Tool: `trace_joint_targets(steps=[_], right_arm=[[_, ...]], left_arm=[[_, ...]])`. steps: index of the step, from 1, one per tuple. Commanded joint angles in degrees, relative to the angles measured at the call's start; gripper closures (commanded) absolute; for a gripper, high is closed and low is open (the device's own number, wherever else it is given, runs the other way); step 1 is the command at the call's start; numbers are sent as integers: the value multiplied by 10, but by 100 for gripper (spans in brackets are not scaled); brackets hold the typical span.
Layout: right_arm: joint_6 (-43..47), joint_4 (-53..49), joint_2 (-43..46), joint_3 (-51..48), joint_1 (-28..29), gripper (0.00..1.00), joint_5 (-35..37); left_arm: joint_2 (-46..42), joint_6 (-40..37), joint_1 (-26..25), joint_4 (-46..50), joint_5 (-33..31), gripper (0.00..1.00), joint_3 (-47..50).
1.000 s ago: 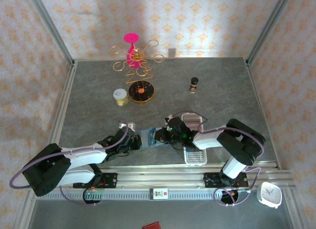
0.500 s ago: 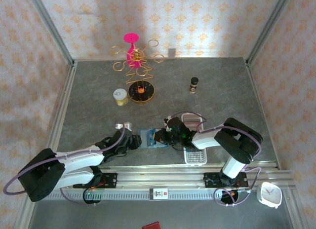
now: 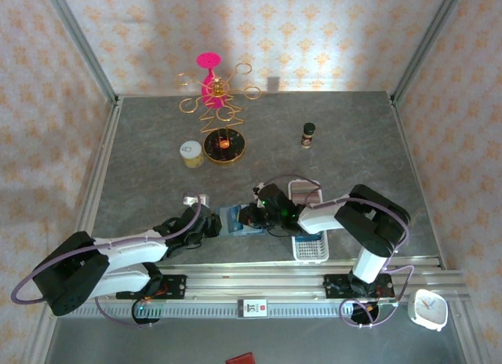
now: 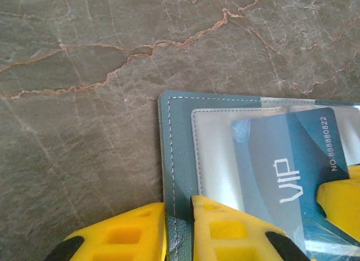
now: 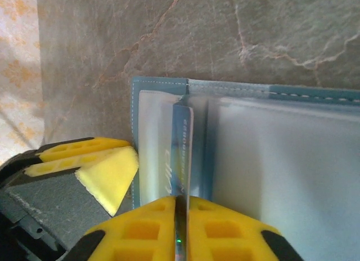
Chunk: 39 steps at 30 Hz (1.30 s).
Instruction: Put the credit cards into the card holder
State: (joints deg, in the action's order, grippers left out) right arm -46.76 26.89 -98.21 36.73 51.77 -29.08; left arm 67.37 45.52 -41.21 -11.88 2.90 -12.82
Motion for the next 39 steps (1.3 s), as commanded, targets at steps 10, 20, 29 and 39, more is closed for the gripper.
trace_joint_targets(steps=[10, 20, 29, 39], right_arm=[[82, -186, 33, 57, 18, 67, 100], [87, -194, -13, 97, 40, 80, 96], [86, -190, -26, 119, 43, 86, 79], [45, -145, -3, 96, 43, 81, 64]], left_arm=[[36, 4, 0, -18, 41, 83, 9], [46, 5, -1, -37, 58, 83, 14], [42, 12, -1, -50, 64, 80, 21], [21, 17, -1, -46, 60, 71, 27]])
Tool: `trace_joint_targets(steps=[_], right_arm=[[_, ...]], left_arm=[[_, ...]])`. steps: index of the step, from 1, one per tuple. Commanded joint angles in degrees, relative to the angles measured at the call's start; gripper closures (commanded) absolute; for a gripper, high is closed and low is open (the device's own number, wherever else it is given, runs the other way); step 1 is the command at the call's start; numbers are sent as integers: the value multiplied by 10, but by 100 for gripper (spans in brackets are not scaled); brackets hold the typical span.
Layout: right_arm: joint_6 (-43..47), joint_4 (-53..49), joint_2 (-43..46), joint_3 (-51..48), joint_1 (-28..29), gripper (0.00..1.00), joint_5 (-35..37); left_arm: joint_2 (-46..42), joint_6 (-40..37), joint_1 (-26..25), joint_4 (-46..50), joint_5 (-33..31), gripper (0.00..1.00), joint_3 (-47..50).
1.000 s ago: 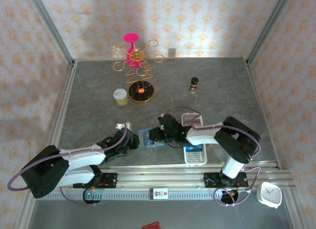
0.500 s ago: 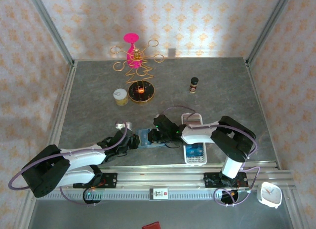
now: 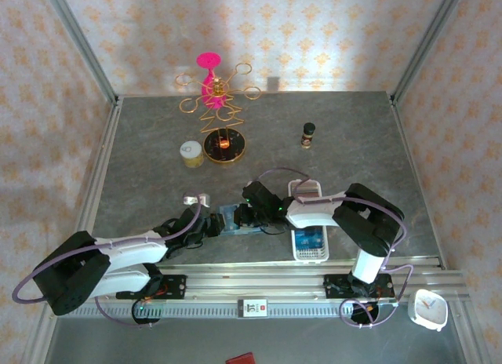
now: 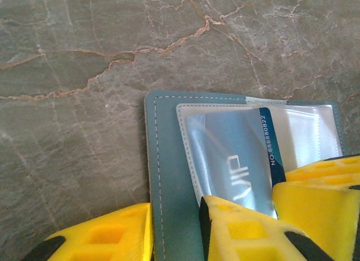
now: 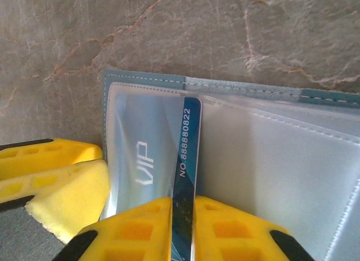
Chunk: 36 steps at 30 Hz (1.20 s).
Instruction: Put the credit cards into the card holder
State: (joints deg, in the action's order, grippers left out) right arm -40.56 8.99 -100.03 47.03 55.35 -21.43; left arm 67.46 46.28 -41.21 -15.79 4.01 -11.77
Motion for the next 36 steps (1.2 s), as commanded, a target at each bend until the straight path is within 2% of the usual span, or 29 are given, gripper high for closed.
trace_joint_targets(steps=[1, 7, 11, 17, 24, 31, 36], right_arm=[[-18, 31, 19, -8, 8, 80, -6], [-7, -17, 43, -9, 8, 71, 47], [-3, -29, 55, -11, 8, 73, 56], [-2, -33, 45, -12, 9, 81, 53], [-3, -22, 24, -2, 11, 83, 38], [-4, -14, -2, 15, 19, 85, 18], [0, -26, 1, 15, 20, 82, 29]], left_arm=[[20, 10, -1, -6, 47, 70, 18], [15, 10, 0, -5, 44, 66, 24], [11, 8, -1, 0, 42, 66, 24], [7, 11, -1, -2, 40, 64, 27], [7, 15, -1, -12, 45, 61, 32], [1, 16, -1, -11, 42, 63, 34], [-14, 14, -1, 27, 3, 64, 31]])
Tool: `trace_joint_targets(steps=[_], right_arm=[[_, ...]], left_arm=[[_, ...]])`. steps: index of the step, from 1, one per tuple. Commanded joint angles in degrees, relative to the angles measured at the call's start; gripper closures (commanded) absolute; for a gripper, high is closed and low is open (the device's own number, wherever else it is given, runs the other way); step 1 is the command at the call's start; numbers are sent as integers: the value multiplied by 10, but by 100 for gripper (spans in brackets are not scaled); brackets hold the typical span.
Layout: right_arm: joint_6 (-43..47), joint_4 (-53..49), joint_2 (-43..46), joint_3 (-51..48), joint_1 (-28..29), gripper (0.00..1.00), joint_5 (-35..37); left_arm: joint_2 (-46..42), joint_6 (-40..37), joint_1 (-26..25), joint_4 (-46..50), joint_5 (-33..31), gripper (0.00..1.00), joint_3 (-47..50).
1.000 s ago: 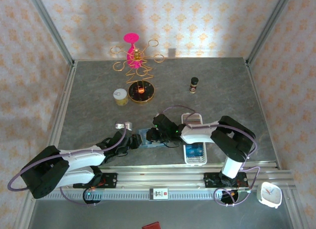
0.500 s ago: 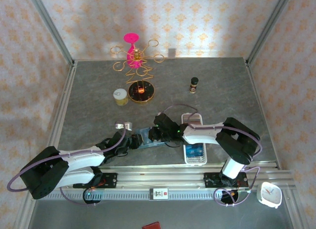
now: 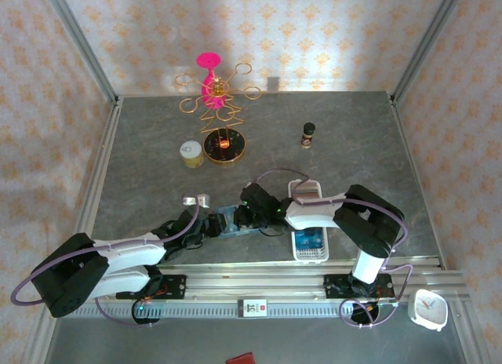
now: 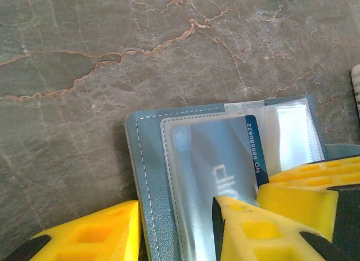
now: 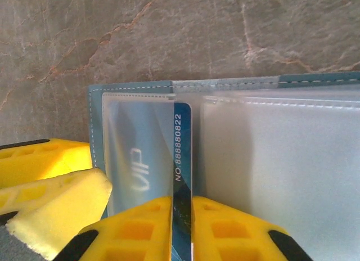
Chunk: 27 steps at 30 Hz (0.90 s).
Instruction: Put the credit cards into the card holder
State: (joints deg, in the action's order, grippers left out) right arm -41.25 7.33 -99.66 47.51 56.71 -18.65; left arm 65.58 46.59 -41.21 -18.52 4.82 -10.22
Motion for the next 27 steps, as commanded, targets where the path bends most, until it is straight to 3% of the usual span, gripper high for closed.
trace_joint_targets(steps=[1, 4, 12, 20, 27], right_arm=[[8, -13, -1, 10, 6, 80, 4], [14, -26, 8, 12, 6, 68, 10], [28, -72, 61, 11, 6, 57, 44], [31, -139, 101, -8, 6, 56, 95], [25, -147, 94, -24, 6, 57, 104]], left_arm=[[1, 11, -1, 58, -10, 63, 15], [-10, 11, 0, 45, -3, 57, 21], [-12, 10, -1, 36, 14, 55, 17], [-7, 12, -1, 34, 13, 56, 19], [0, 12, -1, 28, 18, 66, 17]])
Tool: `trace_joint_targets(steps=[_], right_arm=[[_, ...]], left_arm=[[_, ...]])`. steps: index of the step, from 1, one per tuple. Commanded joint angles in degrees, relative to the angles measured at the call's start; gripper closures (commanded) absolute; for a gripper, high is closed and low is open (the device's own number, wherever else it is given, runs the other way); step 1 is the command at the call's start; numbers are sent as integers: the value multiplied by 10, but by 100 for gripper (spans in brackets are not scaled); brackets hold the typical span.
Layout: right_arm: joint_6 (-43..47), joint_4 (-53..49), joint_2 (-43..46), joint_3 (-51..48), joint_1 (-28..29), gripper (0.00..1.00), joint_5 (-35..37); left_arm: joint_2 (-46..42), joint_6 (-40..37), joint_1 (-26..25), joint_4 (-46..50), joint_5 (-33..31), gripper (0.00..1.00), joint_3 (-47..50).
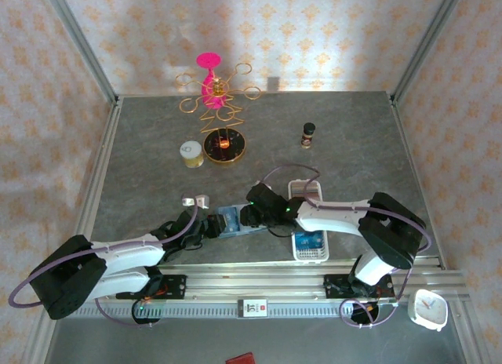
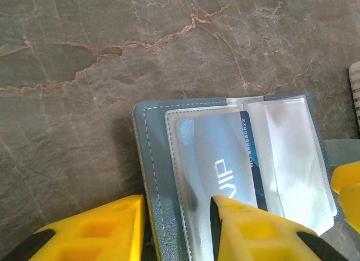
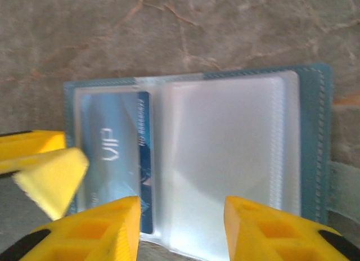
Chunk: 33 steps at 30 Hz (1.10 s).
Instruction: Put the credit cards into the card holder
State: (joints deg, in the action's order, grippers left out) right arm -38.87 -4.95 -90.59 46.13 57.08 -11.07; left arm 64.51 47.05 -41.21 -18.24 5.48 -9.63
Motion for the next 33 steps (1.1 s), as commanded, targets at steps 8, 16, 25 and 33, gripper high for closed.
trace_joint_targets(steps=[8, 16, 25, 33], right_arm=[[9, -51, -24, 2, 7, 57, 39], [6, -22, -57, 13, 11, 55, 12], [-28, 80, -53, 4, 12, 54, -47], [-50, 133, -60, -1, 12, 54, -72]], left_arm=[[18, 9, -1, 18, 16, 76, 14], [32, 6, -1, 10, 16, 88, 17], [39, 9, -1, 1, 16, 95, 22], [36, 9, -1, -3, 17, 96, 25]])
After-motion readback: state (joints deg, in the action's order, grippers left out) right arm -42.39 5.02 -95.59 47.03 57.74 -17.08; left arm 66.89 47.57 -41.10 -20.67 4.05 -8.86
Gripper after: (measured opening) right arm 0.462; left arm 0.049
